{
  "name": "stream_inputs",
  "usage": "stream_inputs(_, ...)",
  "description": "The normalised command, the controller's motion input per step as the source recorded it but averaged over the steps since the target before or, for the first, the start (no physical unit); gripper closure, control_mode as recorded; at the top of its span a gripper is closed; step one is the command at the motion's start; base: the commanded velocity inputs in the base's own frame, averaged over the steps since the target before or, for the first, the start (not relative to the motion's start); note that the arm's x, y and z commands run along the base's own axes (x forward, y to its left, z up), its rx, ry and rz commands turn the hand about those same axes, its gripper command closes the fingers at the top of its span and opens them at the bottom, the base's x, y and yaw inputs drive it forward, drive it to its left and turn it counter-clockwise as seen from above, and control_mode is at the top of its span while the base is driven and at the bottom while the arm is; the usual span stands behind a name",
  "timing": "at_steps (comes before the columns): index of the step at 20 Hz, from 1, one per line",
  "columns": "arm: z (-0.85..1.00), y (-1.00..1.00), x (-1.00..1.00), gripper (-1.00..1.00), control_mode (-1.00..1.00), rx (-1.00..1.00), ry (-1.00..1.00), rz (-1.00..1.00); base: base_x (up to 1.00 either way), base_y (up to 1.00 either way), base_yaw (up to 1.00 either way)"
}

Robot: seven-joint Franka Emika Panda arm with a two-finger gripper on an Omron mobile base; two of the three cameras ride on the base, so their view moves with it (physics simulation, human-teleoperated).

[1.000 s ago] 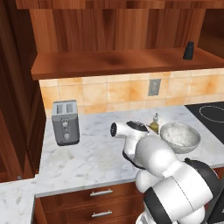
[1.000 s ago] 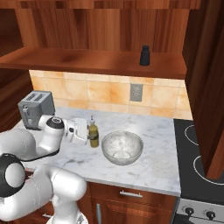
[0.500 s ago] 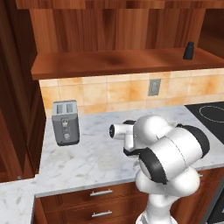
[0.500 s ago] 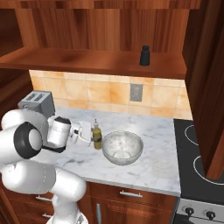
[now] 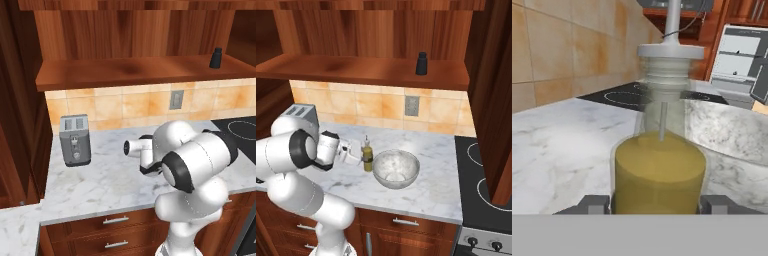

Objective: Retrieve the bottle and the shaker from the cabinet and place them next to the mixing bowl on the counter. Then add garlic from the fridge to the mixing bowl.

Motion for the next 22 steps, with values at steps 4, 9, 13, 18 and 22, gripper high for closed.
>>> stream_inputs(4,-0.36,-0.14,-0.1,1.0,-1.0,0.0,-0.12,0.0,0.0,0.0,0.0)
stream_inputs(9,-0.08,0.0,-0.15,1.0,-1.0,0.1,-0.09,0.0,0.0,0.0,0.0)
stream_inputs(13,-0.1,0.0,-0.1,1.0,-1.0,0.11,-0.07,0.0,0.0,0.0,0.0)
stream_inputs(18,-0.14,0.0,-0.01,-1.0,-1.0,0.1,-0.02,0.0,0.0,0.0,0.0)
stream_inputs(22,-0.08,0.0,0.0,-1.0,-1.0,0.04,0.0,0.0,0.0,0.0,0.0)
